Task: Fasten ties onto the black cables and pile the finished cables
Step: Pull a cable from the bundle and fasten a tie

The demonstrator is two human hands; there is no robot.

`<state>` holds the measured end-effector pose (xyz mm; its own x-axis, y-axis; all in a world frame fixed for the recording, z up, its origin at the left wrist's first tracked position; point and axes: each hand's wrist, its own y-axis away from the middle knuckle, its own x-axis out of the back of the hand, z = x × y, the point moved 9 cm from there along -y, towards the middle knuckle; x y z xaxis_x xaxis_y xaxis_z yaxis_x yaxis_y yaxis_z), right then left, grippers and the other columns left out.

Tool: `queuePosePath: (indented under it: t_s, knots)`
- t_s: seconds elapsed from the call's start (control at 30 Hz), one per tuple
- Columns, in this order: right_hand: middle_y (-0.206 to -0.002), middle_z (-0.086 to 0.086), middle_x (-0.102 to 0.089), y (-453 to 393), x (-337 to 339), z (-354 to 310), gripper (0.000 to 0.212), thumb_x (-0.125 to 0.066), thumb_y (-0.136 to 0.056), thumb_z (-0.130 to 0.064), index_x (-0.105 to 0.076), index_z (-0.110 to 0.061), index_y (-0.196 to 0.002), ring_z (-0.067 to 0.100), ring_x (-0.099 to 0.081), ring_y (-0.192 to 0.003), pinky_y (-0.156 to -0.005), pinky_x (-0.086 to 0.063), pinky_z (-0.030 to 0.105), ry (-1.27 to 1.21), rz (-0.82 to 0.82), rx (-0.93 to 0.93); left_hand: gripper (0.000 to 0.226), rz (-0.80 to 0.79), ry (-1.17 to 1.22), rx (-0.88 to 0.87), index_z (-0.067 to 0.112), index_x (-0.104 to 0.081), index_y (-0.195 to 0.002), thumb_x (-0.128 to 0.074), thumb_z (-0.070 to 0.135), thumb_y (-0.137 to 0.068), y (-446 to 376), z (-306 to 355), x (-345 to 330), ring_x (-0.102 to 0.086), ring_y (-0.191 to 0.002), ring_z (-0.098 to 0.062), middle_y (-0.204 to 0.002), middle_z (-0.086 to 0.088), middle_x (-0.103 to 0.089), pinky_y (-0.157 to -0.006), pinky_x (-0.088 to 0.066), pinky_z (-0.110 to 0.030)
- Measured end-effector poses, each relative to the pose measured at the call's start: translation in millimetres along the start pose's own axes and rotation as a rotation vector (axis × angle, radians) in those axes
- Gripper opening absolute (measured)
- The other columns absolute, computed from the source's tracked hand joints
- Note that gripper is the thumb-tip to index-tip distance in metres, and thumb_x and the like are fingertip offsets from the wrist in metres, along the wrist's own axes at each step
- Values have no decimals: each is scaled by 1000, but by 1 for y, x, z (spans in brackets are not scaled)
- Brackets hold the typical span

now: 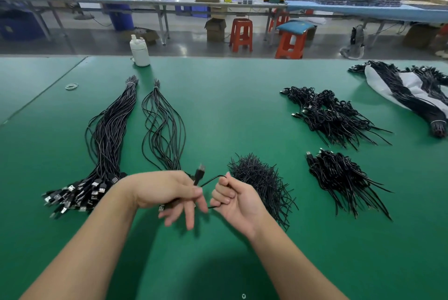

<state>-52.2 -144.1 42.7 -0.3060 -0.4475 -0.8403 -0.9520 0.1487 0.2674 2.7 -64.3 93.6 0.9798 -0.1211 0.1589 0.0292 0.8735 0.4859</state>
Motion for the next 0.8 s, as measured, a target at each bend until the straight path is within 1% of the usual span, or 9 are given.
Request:
queuePosePath:
  t_s: [0.07,0.1,0.2,0.3,0.4,0.5,0.6,0.7,0.8]
  knots:
    - [-53,-6,-26,0,-7,1,35,-42,-102,-27,-54,-15,-72,10,-23,-50,-57,-29,26,39,-30,1,43,137,-104,174,-7,-58,-109,-35,30,-108,-7,-20,6,-73,-70,-31,-93,-17,-75,-53,-55,-29]
    - [-53,-6,-25,0,-10,2,35,-41,-102,-27,-54,-15,-72,10,-24,-49,-57,-28,26,52,-41,6,41,269,-74,151,-7,-57,-110,-35,28,-108,-11,-20,14,-74,-82,-35,-96,-15,-76,-64,-59,-34]
    - [-53,-6,-26,2,-15,7,34,-40,-103,-27,-52,-16,-73,11,-23,-51,-58,-27,27,123,-59,28,36,626,442,-277,2,-56,-124,-31,23,-108,-14,-2,42,-69,-110,-28,-117,-15,-71,-96,-55,-38]
    - [-53,-7,-27,4,-15,22,32,-40,-104,-27,-51,-17,-75,11,-23,-52,-59,-29,25,263,-65,24,44,783,1032,-573,-4,-54,-122,-25,27,-109,-6,4,60,-69,-110,-28,-119,-20,-69,-89,-59,-35]
    - [-54,-7,-26,2,-3,34,31,-42,-103,-27,-50,-17,-75,11,-22,-54,-59,-28,25,236,-30,-1,44,740,1283,-621,-3,-59,-110,-28,28,-109,-5,13,64,-75,-82,-19,-92,-12,-76,-67,-61,-28]
    - [-55,-6,-25,0,18,29,29,-45,-99,-27,-49,-16,-73,11,-21,-52,-58,-25,26,70,49,-25,34,628,1172,-594,3,-63,-106,-39,27,-104,0,25,60,-43,-39,-4,-60,6,-55,-37,-36,-18]
    - [-53,-7,-26,-3,19,11,32,-43,-99,-28,-52,-15,-71,11,-23,-50,-55,-25,25,-14,51,-25,38,286,671,-484,-5,-68,-104,-44,25,-100,-2,38,30,-28,-31,-6,-48,-1,-51,-36,-24,-20]
    - [-54,-7,-29,-7,2,-8,35,-45,-98,-29,-57,-15,-69,10,-26,-50,-54,-28,24,110,-13,-21,46,74,-12,-157,-5,-68,-107,-43,34,-103,-10,16,-4,-34,-34,-12,-67,-22,-68,-43,-30,-23]
    - [-53,-7,-31,-8,-15,-23,34,-42,-101,-28,-57,-16,-72,10,-25,-49,-52,-25,24,275,-63,26,39,261,-135,32,-4,-60,-106,-37,27,-108,-18,8,5,-64,-51,-16,-90,-14,-76,-47,-46,-24]
